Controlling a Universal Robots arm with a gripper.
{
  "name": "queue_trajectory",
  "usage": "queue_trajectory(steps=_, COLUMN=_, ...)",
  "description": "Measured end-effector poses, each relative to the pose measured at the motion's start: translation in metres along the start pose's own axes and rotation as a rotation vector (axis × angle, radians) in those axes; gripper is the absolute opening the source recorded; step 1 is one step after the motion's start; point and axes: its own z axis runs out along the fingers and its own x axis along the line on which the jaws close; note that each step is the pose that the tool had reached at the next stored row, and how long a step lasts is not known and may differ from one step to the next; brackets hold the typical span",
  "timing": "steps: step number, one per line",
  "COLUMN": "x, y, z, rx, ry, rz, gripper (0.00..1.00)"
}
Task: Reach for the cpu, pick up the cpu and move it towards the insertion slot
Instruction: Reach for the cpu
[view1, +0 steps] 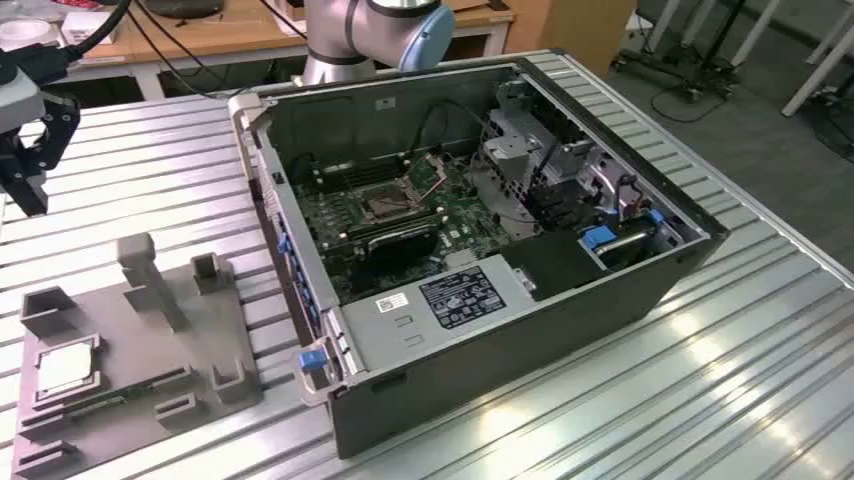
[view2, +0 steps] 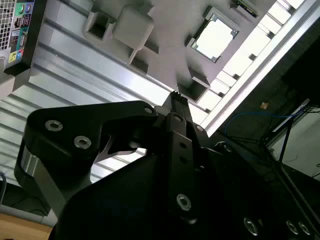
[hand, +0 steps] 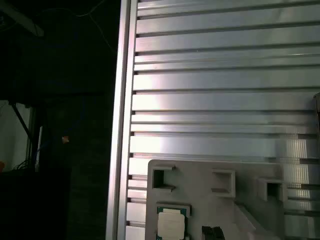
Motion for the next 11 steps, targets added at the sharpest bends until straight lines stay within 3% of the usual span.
queue_trajectory(steps=11, x=0.0000, y=0.0000, z=0.0000, rx=0.0000, ry=0.0000, rz=0.000, gripper=0.11)
